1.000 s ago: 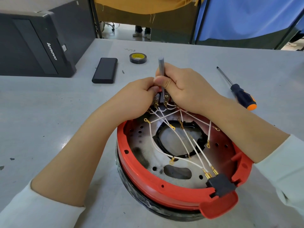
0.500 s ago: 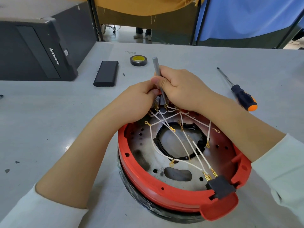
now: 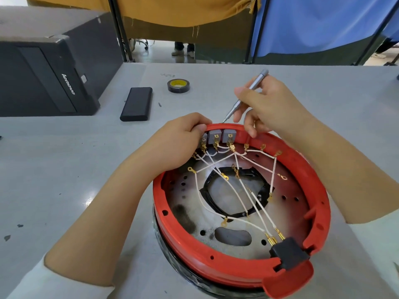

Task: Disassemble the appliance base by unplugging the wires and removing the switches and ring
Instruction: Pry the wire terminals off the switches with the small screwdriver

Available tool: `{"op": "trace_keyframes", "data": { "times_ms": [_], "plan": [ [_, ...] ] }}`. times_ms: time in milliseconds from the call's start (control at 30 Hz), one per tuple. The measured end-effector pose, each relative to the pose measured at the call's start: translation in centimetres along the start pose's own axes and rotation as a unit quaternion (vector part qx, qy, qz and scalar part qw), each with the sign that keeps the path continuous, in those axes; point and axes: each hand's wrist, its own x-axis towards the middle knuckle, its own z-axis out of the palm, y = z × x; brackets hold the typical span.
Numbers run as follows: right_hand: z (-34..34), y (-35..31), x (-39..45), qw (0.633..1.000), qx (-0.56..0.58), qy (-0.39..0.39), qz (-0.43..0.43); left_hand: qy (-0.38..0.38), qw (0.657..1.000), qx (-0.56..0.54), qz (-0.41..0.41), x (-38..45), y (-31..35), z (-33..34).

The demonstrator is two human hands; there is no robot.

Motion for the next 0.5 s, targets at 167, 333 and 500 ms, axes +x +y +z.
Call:
{"op": "trace_keyframes", "data": {
  "times_ms": [167, 333, 500],
  "plan": [
    [0.2, 1.4, -0.8, 1.000, 0.008, 0.013, -0.023, 0.001, 1.000, 0.005, 0.005, 0.0, -0.1, 0.0],
    [0.4, 1.6, -0.8, 0.995, -0.077, 0.018, -0.054, 0.005, 1.000, 0.007, 0.002, 0.1, -0.2, 0.1],
    [0.3, 1.5, -1.1, 0.992, -0.105, 0.004, -0.073, 0.006, 1.000, 0.011, 0.005, 0.2, -0.3, 0.1]
  ]
}}
